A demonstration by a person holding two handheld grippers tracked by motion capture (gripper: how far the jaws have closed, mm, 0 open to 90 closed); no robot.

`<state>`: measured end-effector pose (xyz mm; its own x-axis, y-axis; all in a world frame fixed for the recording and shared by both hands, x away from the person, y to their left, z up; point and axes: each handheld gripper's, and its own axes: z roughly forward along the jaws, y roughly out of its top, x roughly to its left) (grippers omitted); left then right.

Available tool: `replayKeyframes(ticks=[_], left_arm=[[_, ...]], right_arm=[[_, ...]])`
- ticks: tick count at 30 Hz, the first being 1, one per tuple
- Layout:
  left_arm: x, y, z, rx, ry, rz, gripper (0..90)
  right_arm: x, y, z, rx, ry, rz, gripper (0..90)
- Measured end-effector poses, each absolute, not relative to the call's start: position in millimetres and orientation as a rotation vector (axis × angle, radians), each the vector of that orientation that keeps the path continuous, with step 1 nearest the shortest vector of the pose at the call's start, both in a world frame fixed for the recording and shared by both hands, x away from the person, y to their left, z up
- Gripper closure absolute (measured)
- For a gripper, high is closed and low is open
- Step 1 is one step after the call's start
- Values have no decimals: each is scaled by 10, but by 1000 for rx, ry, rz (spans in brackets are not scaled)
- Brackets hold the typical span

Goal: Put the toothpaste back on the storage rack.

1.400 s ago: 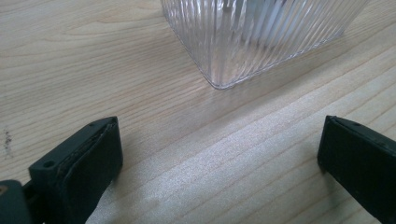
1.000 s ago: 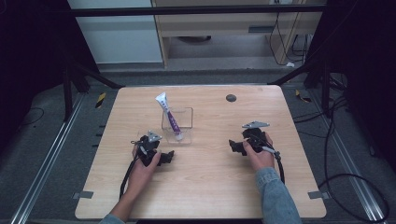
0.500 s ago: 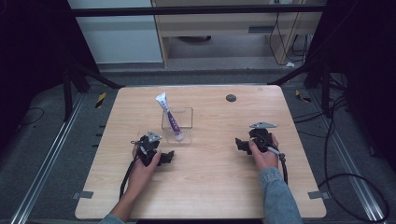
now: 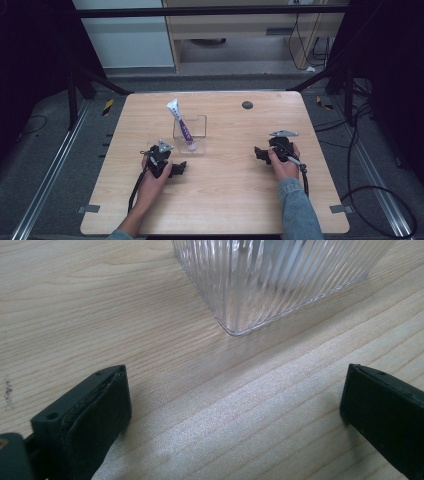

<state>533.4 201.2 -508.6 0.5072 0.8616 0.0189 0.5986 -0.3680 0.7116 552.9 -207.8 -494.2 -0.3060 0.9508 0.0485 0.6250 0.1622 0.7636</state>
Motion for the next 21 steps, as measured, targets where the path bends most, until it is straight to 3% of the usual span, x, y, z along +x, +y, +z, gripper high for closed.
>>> replayKeyframes(ticks=[21], left_arm=[[5336, 2007, -5085, 2101, 1188, 521, 0]], right_arm=[[5628, -2016, -5108, 1499, 1997, 877, 70]])
